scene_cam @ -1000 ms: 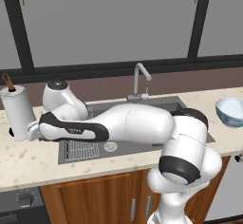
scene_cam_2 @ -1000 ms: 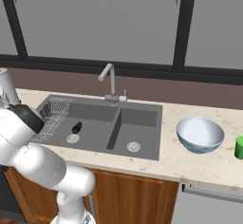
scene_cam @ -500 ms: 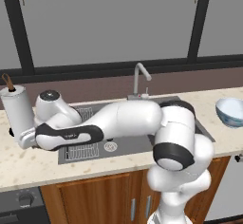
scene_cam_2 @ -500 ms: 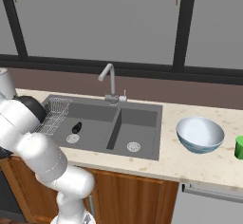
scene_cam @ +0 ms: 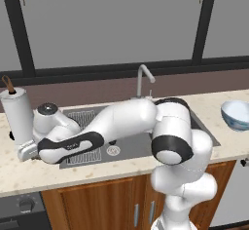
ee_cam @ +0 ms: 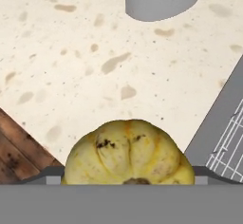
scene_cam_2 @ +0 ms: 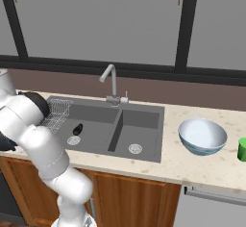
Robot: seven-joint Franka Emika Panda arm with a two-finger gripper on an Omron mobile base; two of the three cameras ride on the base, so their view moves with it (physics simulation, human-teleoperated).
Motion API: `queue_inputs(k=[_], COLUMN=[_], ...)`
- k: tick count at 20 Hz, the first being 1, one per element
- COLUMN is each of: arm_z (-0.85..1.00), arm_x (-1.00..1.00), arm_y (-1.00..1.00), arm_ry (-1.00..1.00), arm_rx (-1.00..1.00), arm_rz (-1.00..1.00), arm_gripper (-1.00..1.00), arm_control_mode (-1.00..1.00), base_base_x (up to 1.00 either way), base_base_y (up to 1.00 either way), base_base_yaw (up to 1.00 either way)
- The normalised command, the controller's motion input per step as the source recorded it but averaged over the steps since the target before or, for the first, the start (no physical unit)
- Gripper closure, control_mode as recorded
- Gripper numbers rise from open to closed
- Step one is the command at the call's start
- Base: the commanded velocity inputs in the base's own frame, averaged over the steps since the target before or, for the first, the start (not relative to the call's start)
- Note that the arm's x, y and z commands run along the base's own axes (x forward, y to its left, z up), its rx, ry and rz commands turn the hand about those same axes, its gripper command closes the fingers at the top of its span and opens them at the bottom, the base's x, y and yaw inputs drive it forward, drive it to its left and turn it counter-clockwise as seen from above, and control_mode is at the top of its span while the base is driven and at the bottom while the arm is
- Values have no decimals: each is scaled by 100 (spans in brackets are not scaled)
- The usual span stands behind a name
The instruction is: Remove the squash and eggplant from the sink. Then move the bowl and cup from the counter to the sink for washing.
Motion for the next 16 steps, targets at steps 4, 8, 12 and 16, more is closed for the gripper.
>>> queue_inputs(k=[4,8,12,16], arm_z=[-18,-15,-15,-10], arm_x=[7,4,5,7], arm_y=[20,21,18,8], arm_ry=[0,0,0,1], arm_rx=[-3,0,-1,-1], arm_rz=[0,0,0,0], arm_gripper=[100,100,100,100], arm_control_mode=[-100,-100,-100,-100], base_base_x=[0,0,0,0], base_base_y=[0,0,0,0], base_base_yaw=[0,0,0,0])
